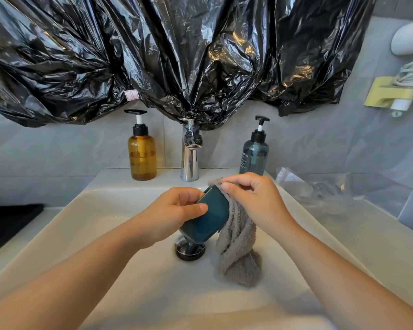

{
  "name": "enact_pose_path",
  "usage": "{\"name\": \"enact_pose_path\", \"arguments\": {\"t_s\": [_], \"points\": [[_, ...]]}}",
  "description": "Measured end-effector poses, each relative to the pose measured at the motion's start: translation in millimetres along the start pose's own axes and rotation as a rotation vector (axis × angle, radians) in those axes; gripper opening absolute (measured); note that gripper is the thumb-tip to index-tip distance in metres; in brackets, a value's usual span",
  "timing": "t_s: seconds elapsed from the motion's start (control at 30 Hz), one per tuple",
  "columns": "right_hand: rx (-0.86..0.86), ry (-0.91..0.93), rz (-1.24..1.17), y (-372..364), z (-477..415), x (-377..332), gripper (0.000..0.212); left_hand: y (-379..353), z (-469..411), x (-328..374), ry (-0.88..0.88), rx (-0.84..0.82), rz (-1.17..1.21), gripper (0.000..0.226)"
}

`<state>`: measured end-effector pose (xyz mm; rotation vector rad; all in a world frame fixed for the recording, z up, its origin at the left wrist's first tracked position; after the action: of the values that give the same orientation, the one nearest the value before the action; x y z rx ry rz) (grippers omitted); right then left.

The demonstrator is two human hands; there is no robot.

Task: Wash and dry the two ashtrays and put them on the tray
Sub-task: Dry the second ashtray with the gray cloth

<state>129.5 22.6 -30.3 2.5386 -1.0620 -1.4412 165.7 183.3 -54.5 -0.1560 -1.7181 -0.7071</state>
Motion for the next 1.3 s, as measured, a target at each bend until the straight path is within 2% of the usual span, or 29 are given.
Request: {"name": "enact_pose_path", "arguments": {"t_s": [0.13,0.33,0.43,0.63,0.73,0.87,0.93,1.03,1.13,1.17,1.3], "points": [[-0.073,-0.112,0.005,4.9,3.6,11.8,0.012,-0.2,-0.4,0.3,-0.002,0.005,-0.001,0.018],[-0.036,0.086,0.032,4.9,4.8,-11.1,0.014,4.7,-0.8,6.9,-0.043,0.048,0.037,0.017],[-0.03,0.084,0.019,-0.3,2.6,-10.1,0.016,1.8,1.1,8.5,-0.058,0.012,-0.025,0.016],[-0.141,-0.346,-0.245,1.8,0.8,23.7,0.018,1.6,3.5,10.8,-0.093,-0.007,-0.015,0.017],[-0.159,-0.462,-0.333,-2.0,2.9,32.1,0.022,3.2,3.8,13.7,-0.108,-0.012,0.028,0.019],[-0.287,-0.659,-0.592,-15.0,11.5,28.4,0.036,2.3,4.2,15.1,-0.122,-0.045,0.072,0.018],[-0.339,-0.695,-0.668,-18.4,15.2,26.5,0.039,0.8,4.1,14.0,-0.112,-0.065,0.052,0.018],[-0.324,-0.69,-0.74,-18.9,16.6,24.7,0.039,0.4,1.9,11.0,-0.072,-0.085,0.064,0.016],[-0.311,-0.618,-0.7,-22.6,17.4,19.2,0.033,-4.8,0.8,7.2,-0.001,-0.125,0.173,0.035],[-0.311,-0.558,-0.632,-24.2,17.3,16.6,0.033,-7.9,2.1,6.1,0.023,-0.139,0.202,0.038],[-0.24,-0.284,-0.295,-21.8,13.2,3.3,0.031,-9.3,3.3,3.7,0.033,-0.097,0.262,0.025]]}}
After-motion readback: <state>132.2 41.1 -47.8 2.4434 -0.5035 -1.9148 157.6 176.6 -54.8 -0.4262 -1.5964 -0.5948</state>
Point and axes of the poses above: each hand's wrist, its own z-axis away from the middle knuckle, its own y-axis out of the back of the hand, x = y × z, the point moved 6 cm from there along -z, towards the middle knuckle, and after that the axes turned 8 degrees about x, right-handed, at the moved point
